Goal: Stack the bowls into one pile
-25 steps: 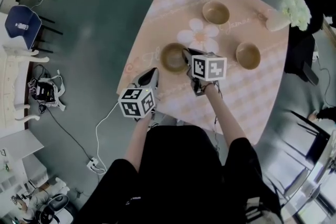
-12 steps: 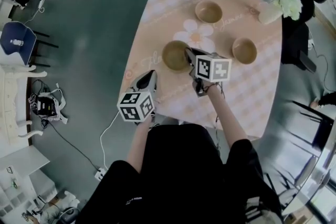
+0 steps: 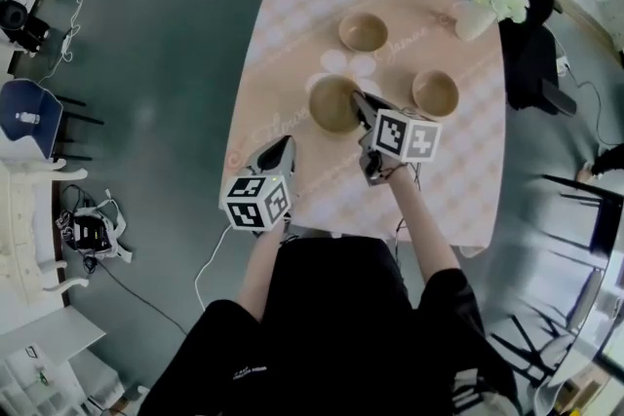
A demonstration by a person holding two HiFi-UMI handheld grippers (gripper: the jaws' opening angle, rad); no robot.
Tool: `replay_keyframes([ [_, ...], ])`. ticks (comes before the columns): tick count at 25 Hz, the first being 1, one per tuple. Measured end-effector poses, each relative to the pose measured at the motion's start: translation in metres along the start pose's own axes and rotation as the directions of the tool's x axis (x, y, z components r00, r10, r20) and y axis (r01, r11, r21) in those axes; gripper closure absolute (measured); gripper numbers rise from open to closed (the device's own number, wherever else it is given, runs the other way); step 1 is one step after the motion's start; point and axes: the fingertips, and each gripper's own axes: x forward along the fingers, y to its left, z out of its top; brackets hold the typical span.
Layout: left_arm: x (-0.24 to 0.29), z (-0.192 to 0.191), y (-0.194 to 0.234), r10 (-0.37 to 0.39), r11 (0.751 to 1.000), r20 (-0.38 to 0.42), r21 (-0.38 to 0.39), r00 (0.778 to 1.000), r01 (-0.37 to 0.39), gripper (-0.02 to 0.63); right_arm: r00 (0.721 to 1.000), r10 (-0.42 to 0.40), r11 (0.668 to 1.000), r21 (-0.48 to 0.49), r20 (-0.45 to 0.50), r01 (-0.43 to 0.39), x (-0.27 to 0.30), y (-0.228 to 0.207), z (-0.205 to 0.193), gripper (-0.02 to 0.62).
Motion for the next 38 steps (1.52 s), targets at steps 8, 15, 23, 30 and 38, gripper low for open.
replay_keyframes([
  [8,0.025,0.013,-0.047,-0.059,0.997,-0.005,0.043,0.998,0.059,0.609,0.995,-0.043,0.997,0.063,0.09,0.038,-0.041,-0.037,0.031,0.588],
  [15,0.048,0.014,-0.087,-0.095,0.994,-0.014,0.052,0.995,0.095,0.609,0.981,-0.105,0.991,0.098,0.164,0.089,-0.078,-0.078,0.058,0.588],
  [23,0.073,0.016,-0.123,-0.127,0.99,-0.02,0.066,0.992,0.128,0.609,0.95,-0.223,0.971,0.14,0.22,0.195,-0.112,-0.132,0.075,0.588],
  [30,0.091,0.012,-0.148,-0.146,0.984,-0.046,0.099,0.988,0.15,0.609,0.927,-0.308,0.948,0.156,0.216,0.278,-0.129,-0.173,0.081,0.588],
  [38,0.105,0.007,-0.162,-0.145,0.979,-0.071,0.131,0.987,0.153,0.609,0.913,-0.371,0.928,0.1,0.168,0.359,-0.133,-0.205,0.082,0.588],
])
